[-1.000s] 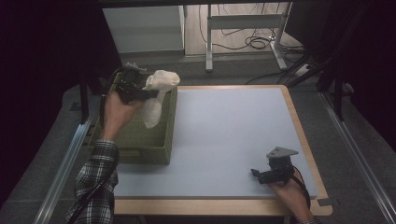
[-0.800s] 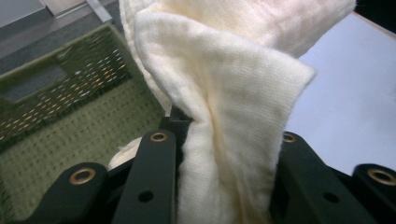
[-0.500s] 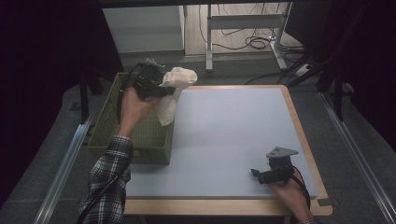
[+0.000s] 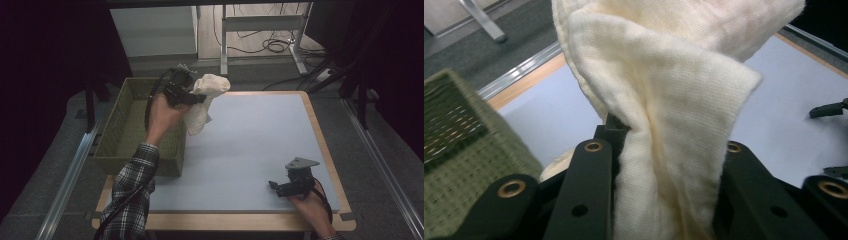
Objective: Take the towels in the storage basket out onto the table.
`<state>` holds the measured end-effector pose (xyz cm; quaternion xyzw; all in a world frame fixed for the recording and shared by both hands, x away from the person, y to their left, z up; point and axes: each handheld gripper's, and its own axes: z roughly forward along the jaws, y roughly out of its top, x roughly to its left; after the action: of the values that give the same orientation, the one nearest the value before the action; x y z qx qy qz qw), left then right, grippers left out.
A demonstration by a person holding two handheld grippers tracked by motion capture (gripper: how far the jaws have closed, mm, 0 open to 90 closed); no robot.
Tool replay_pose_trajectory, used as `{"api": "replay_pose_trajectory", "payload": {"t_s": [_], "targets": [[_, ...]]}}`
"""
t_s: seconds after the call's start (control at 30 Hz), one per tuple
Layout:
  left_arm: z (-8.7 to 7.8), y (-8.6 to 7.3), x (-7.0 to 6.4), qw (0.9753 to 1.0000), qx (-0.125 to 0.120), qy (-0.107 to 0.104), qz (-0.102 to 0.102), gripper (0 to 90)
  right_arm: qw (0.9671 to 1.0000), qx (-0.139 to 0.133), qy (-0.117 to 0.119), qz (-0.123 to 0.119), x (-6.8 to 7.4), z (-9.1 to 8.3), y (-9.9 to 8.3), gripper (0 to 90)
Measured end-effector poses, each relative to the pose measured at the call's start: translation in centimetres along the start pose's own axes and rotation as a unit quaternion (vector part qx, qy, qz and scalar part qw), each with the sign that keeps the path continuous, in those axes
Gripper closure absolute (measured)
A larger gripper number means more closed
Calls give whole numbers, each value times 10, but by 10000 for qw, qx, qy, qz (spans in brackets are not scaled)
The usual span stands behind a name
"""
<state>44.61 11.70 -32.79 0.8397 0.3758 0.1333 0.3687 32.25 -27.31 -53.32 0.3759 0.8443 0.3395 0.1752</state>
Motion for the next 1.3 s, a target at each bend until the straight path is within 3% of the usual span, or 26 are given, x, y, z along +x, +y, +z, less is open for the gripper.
{"api": "replay_pose_trajectory", "payload": {"t_s": [0.6,0.9,1.0,1.3], "targets": [[67,6,-40,9983,387,-296,332,713,10000,2,1,2,0,0,0,14],[108,-8,-62,9956,650,-418,537,708,10000,1,3,-6,0,0,0,13],[120,-14,-66,9949,696,-499,527,705,10000,0,0,-9,0,0,0,13],[152,-36,-74,9943,804,-458,525,698,10000,-1,1,-10,0,0,0,14]]}}
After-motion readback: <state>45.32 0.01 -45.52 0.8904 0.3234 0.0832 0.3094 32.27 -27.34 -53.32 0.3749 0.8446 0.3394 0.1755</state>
